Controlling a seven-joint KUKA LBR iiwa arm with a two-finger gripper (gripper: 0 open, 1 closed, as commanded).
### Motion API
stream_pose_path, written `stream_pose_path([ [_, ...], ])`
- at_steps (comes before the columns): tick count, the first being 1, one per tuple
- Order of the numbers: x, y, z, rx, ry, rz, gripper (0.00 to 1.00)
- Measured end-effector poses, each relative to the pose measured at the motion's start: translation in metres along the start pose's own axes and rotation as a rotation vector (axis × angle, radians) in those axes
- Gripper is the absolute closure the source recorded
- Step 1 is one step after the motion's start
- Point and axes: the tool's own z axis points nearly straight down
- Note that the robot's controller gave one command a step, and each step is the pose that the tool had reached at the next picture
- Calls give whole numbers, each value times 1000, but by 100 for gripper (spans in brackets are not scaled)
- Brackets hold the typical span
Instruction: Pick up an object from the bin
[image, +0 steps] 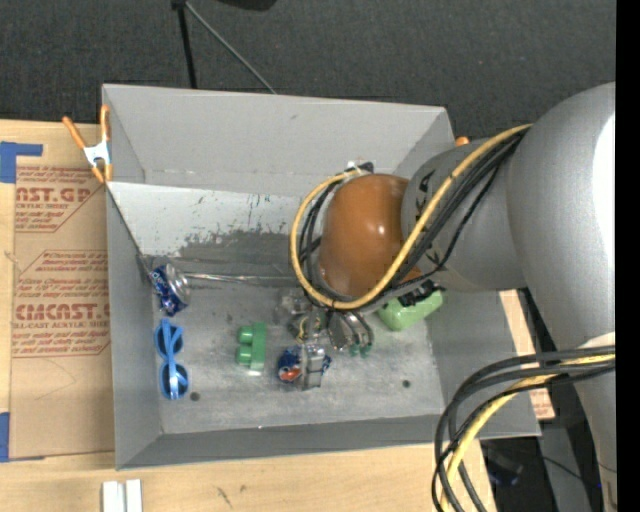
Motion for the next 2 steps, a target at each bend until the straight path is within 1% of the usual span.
stream_pose_path([
  [1,15,-8,15,-3,-6,-516,0],
  [2,13,-7,13,-5,-12,-514,100],
])
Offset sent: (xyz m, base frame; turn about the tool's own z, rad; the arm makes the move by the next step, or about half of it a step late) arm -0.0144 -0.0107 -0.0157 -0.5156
